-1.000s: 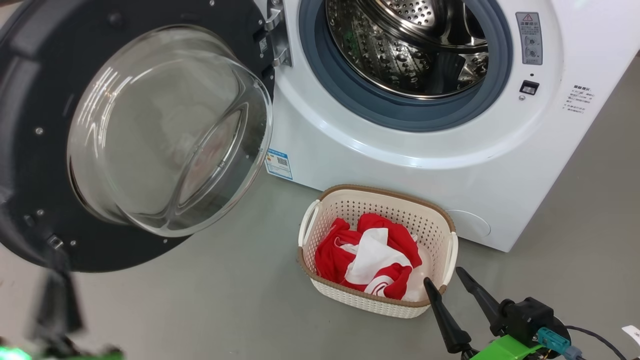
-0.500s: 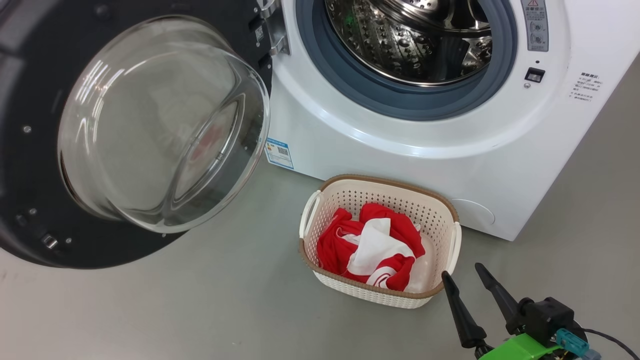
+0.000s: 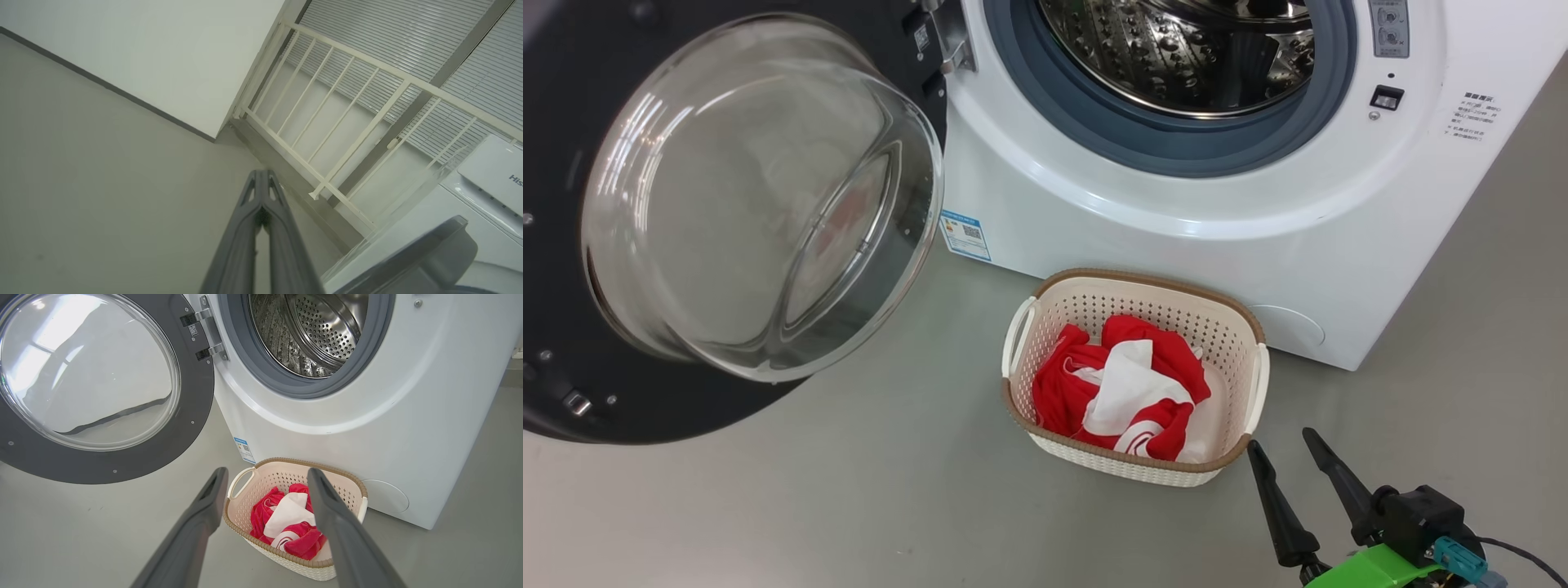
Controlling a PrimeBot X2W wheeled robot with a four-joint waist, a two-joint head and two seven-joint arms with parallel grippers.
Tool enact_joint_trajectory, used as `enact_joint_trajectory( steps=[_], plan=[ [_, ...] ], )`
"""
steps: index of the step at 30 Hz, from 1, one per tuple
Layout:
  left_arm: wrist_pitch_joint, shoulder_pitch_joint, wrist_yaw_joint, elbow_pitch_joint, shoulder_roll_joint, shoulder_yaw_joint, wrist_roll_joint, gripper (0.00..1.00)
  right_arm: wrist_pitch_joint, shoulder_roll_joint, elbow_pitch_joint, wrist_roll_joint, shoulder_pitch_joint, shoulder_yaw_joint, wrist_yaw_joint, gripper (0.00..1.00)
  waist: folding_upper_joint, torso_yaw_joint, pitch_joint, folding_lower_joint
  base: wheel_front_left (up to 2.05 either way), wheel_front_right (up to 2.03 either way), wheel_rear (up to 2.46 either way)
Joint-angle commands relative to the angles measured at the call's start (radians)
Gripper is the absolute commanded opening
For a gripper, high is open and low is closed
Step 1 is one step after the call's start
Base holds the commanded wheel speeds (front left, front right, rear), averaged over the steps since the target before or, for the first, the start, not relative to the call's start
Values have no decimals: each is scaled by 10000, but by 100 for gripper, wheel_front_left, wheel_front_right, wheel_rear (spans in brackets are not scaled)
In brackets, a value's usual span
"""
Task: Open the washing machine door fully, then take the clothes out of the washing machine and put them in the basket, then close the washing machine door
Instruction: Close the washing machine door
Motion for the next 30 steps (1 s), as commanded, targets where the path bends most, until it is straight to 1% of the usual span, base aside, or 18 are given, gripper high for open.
enact_joint_trajectory(
  steps=[1,4,6,9,13,19,25,30],
  plan=[
    [291,-281,-55,33,838,95,-158,0,-65,13,-224,-138,-199,198,65,100,-1,-16,-2,0,0,0,0],
    [1213,-358,-55,736,1087,-148,-540,0,-65,23,-223,-142,-208,248,65,100,-1,-88,13,0,0,0,0],
    [1725,-365,-55,901,1097,-248,-923,0,-65,28,-233,-140,-216,251,65,100,-1,-120,0,0,0,0,0],
    [2750,-48,-55,838,1081,-765,-1260,0,-65,39,-247,-110,-147,241,65,100,-1,-151,-82,0,0,0,0],
    [3678,358,-55,662,1021,-1183,-1787,0,-65,49,-251,-102,-58,240,65,100,-1,-175,-167,0,0,0,0],
    [4446,943,-55,-39,972,-1719,-2474,0,-65,57,-271,-116,-3,219,65,100,-1,-248,-260,0,0,0,0],
    [4821,1445,-55,-796,1033,-2083,-3070,0,-65,62,-292,-118,14,175,65,100,-1,-295,-308,0,0,0,0],
    [5136,2123,-55,-2163,1084,-2490,-3857,0,-65,65,-333,-148,26,97,65,100,-1,-331,-369,0,0,0,0]
  ],
)
